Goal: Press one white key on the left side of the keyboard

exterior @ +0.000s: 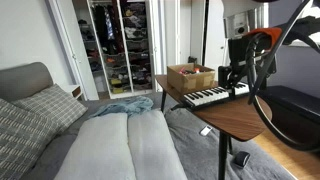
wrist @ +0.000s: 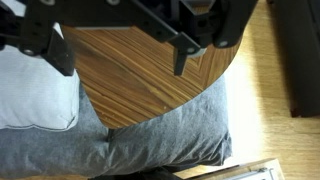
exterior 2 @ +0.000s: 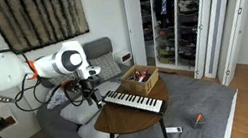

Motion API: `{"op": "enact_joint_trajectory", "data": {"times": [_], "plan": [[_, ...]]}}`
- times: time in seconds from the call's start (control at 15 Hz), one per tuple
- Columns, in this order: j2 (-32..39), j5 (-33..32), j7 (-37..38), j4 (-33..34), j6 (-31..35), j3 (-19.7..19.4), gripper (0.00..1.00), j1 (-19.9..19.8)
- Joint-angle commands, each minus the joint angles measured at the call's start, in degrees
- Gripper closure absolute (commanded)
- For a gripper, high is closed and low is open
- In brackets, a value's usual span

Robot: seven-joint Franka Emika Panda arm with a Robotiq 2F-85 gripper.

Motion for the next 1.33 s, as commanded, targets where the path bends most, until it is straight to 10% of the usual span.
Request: {"op": "enact_joint_trajectory", "data": {"times": [0.0, 0.93, 1.0, 1.27], "plan": [[0.2, -0.5, 0.5, 0.1, 0.0, -0.8, 0.0, 0.9], [13.7, -4.2, -12.3, 7.7, 9.7, -6.4, 0.0, 0.7], [14.9, -4.6, -13.4, 8.1, 10.7, -6.7, 0.23, 0.9], [18.3, -5.2, -16.0, 8.7, 14.6, -7.4, 0.48, 1.5]]}}
